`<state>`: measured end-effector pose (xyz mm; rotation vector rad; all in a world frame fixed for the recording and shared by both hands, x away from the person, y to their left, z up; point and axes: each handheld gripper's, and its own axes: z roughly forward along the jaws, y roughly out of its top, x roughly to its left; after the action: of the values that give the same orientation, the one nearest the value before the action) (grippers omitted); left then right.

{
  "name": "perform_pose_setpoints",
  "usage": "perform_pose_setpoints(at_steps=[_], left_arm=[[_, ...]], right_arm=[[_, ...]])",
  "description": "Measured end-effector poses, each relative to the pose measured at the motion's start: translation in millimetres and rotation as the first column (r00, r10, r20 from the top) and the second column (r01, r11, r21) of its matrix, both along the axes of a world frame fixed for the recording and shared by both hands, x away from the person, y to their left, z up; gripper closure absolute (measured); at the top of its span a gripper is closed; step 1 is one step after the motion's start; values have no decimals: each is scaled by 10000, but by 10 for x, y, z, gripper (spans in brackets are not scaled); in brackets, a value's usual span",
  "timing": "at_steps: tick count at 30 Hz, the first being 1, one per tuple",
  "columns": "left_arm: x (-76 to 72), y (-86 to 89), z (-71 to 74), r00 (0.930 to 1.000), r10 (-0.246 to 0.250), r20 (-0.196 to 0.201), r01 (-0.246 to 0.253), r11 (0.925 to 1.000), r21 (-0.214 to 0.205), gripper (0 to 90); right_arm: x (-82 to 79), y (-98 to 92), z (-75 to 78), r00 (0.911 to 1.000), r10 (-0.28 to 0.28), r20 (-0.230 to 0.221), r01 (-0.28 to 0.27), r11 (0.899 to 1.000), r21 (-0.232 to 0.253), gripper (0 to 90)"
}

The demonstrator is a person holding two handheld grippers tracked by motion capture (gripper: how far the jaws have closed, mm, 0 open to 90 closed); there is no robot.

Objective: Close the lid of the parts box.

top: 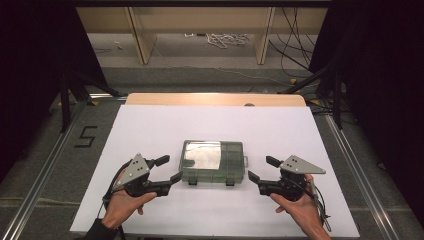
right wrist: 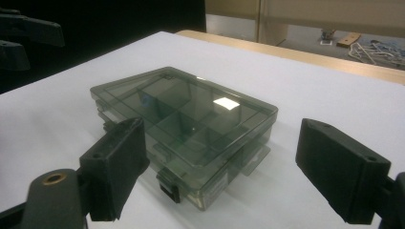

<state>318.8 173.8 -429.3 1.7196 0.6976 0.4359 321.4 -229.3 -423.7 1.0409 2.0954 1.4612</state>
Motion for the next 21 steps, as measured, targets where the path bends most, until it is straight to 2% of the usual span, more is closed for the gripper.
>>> perform_pose_setpoints(at_steps=[5, 6, 8, 9, 12, 14, 16, 17, 18, 20, 21], left_arm=[[-59, 4, 7, 9999, -23, 162, 22, 10000, 74, 279], [-78, 2, 9, 10000, 7, 89, -7, 10000, -44, 274], [-88, 9, 16, 9996, -60, 267, 62, 10000, -70, 263], [-105, 15, 23, 9997, -2, 233, 3, 10000, -50, 258], [-133, 27, 29, 9996, 18, 286, -13, 9999, -153, 244], [-161, 29, 26, 9997, 108, 235, -99, 9992, -394, 228], [-197, 46, 23, 9994, 160, 311, -145, 9988, -476, 217], [-211, 61, 31, 9991, 118, 403, -103, 9993, -362, 207], [-233, 70, 36, 9990, 203, 390, -185, 9988, -455, 207], [-246, 88, 47, 9986, 224, 480, -197, 9982, -562, 206], [-255, 90, 48, 9986, 318, 426, -291, 9976, -624, 206]], right_arm=[[-54, -2, -8, 9999, 84, 105, -84, 9999, 59, 176], [-66, -4, -9, 9999, 116, 117, -117, 9999, 90, 176], [-97, -11, -3, 9998, 188, 55, -188, 9998, 81, 176], [-104, -4, -11, 9997, 151, 197, -155, 9997, 209, 176], [-146, -17, 7, 9996, 194, 209, -196, 9998, 92, 175], [-169, -15, 11, 9994, 88, 344, -92, 9999, 127, 174], [-190, -24, 21, 9992, 252, 304, -256, 9996, 119, 173], [-198, -19, 17, 9991, 219, 359, -228, 9994, 246, 173], [-212, -28, 26, 9991, 256, 336, -261, 9996, 139, 172], [-239, -26, 25, 9990, 268, 364, -280, 9991, 310, 172], [-254, -36, 35, 9994, 226, 280, -229, 9997, 100, 172]])
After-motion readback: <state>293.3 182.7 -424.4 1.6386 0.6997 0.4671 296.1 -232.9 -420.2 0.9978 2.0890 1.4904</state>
